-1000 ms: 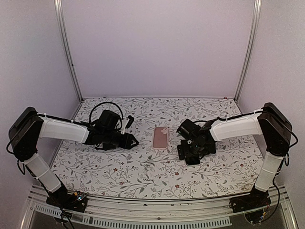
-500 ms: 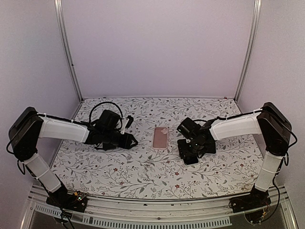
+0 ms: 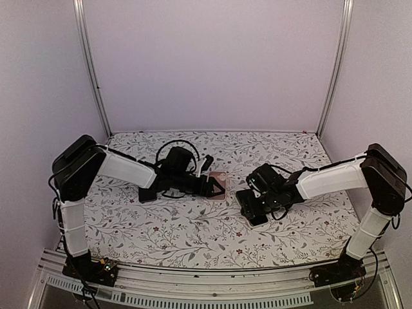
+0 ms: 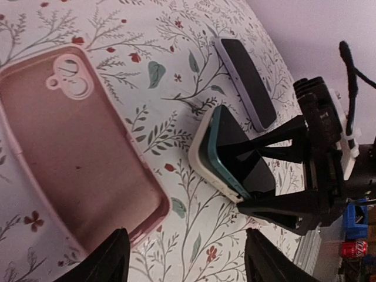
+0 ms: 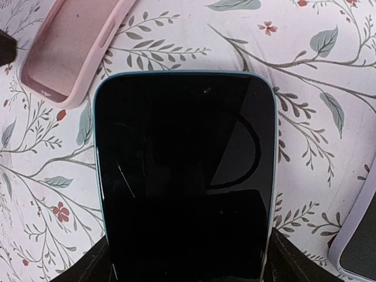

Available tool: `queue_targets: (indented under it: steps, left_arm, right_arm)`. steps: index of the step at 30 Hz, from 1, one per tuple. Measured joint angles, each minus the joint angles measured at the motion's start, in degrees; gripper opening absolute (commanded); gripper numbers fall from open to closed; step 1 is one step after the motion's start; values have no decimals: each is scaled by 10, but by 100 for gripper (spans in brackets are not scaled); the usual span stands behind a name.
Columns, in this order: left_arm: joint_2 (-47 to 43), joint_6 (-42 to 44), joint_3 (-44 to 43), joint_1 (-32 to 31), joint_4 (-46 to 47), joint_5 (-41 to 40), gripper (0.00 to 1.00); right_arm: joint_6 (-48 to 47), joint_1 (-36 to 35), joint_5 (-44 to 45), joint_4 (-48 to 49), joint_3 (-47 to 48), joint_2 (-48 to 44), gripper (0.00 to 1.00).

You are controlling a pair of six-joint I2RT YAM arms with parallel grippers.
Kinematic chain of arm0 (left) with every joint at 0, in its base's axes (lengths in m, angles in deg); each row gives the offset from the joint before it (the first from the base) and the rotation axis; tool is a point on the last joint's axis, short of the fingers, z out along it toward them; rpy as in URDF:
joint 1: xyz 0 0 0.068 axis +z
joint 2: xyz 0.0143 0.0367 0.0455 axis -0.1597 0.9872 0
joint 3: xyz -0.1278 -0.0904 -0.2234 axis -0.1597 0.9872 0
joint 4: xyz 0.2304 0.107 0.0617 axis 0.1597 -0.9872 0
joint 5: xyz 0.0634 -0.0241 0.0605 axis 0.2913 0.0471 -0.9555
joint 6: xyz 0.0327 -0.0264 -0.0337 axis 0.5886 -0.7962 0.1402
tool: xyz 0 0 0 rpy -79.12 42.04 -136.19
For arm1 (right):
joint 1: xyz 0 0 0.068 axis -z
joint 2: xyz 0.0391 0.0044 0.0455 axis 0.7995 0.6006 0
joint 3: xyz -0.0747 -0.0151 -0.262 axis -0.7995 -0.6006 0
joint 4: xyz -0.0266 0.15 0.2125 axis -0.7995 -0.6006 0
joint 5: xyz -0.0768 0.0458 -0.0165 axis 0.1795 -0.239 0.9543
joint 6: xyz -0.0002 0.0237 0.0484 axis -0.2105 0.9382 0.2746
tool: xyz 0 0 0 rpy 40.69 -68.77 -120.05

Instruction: Put the phone into the phone case

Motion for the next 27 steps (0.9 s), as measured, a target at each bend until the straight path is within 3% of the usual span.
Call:
queue_targets:
  steps: [4,10,17,24,27]
  left_arm:
    - [62,-43,-45,-18,38,36,80]
    - [97,-98,-60,-25,109,77,83]
    - [153,-138,-102,-27,148,106,71]
    - [172,-146,-123,-31,146,118,51]
    - [177,-148,-129,-35,146,126,48]
  right_arm:
    - [-3,0,-2,22,-16,-8,45]
    - [-6,-1,-21,73,-63,-43,44]
    - [-18,-2,-32,86,-68,-43,44]
    - [-30,-4,-47,103,-76,-49,44]
    - [-32,-5,-55,106,-76,-49,44]
